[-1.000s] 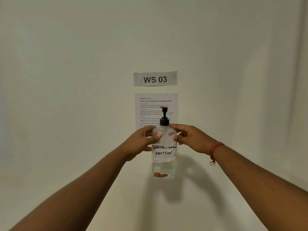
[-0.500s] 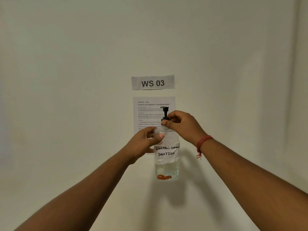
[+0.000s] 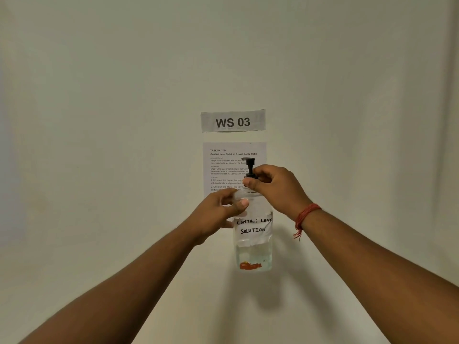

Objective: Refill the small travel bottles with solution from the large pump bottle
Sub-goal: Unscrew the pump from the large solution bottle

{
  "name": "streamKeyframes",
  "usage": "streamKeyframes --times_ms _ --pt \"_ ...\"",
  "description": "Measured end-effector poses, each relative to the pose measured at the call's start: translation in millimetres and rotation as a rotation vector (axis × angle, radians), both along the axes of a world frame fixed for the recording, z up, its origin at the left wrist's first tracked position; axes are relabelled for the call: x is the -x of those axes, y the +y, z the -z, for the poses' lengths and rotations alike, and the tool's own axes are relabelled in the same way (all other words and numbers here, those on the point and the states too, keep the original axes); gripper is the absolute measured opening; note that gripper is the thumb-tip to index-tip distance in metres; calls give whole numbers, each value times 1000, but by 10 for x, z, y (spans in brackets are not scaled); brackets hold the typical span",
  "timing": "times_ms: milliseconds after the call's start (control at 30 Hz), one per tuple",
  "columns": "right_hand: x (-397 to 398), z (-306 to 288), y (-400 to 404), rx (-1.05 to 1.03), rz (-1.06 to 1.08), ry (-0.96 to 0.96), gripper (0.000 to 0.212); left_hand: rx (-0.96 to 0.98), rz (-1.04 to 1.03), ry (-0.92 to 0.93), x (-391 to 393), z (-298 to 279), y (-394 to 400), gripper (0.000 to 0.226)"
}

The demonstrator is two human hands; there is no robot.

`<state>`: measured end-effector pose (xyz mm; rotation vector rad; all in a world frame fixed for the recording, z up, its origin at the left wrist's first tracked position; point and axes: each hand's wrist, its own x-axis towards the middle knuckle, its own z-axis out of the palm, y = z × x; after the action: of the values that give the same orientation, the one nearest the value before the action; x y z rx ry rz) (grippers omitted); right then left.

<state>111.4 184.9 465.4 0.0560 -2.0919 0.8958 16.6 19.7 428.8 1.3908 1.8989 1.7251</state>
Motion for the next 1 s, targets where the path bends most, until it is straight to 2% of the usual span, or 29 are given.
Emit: streamKeyframes --times_ms 167,300,467,600,833,1000 --pt "-85 -54 32 24 -128 -91 19 0 55 -19 -19 -21 -54 37" --pt "-123 -23 34 137 -274 -98 21 2 73 -29 -40 -7 -67 34" --pt "-81 80 -12 245 -219 14 45 3 64 -18 -80 -19 -68 39" --pt "-65 106 -23 277 -225 78 38 3 61 -8 -93 -29 -81 42" --pt "-114 95 -59 321 -263 67 37 -1 43 3 -87 -19 -114 37" --pt "-136 92 -86 335 -292 73 52 2 26 11 -103 -26 -130 39"
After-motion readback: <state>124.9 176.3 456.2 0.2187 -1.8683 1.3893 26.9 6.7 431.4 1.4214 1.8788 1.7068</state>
